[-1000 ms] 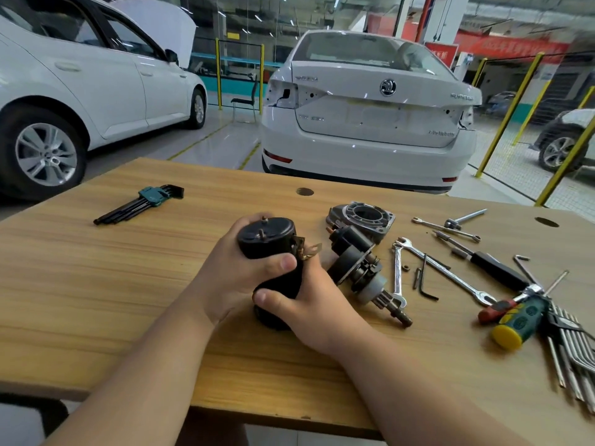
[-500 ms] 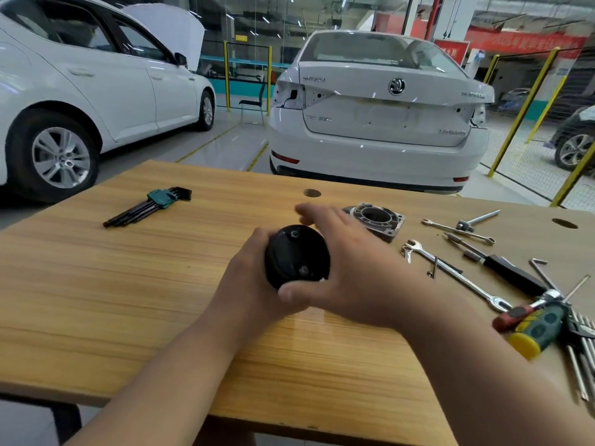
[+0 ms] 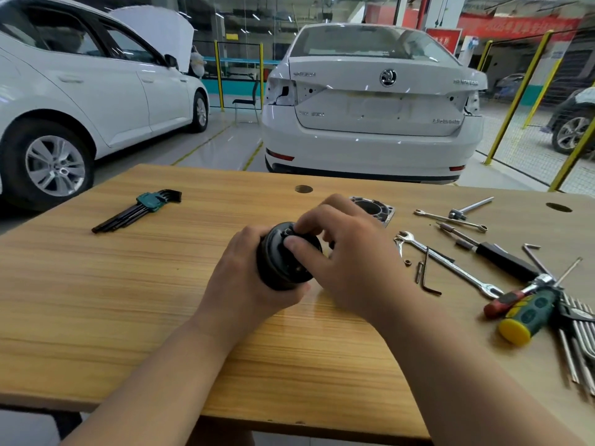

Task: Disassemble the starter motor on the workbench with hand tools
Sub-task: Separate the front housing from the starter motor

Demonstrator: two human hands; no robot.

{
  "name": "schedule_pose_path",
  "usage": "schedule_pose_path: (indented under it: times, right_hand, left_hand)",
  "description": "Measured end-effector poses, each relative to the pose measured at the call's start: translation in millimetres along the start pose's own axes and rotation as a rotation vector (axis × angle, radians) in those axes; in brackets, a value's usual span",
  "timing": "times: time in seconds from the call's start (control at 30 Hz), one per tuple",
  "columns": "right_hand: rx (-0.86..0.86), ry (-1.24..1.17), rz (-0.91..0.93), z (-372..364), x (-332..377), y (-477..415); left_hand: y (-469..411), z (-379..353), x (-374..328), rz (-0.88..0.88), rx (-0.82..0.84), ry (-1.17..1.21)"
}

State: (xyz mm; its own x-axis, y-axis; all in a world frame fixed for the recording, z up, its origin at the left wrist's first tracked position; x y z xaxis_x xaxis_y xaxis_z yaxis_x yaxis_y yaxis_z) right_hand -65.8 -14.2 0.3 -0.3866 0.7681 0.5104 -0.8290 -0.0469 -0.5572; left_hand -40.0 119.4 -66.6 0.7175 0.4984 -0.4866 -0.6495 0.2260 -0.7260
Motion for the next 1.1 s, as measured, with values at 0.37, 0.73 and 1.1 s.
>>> schedule_pose_path:
  times: [0.37,0.73,1.1]
  right_hand:
    - [0.235,0.373,-0.134,-0.6,15.2,-20.8]
    - [0.252,0.341,-0.001,-1.5,13.8,-24.6]
    - [0.176,0.063,-0.167,19.3,-30.7,-11.9]
  left_hand:
    - [-0.2,-4.6,1.2,0.03,-0.006,-0.039]
    - [-4.4,-10.6,5.1,-0.017,0.032,-0.038]
    - [-9.3,-30.4,-25.8,-0.051,0.03,-0.013]
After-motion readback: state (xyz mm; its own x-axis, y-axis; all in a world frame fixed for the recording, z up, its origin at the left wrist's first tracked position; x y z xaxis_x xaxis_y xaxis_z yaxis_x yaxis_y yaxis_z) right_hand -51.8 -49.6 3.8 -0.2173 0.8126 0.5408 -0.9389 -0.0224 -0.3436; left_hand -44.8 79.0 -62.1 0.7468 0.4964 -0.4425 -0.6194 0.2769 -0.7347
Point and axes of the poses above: each hand's wrist, its own y-axis away from the middle knuckle, its own z-axis out of the back of the hand, x = y × z, the point moved 7 cm from there along -y, towards the middle knuckle, and after that the axes turned 14 degrees about -z, right-handed, at the moved point
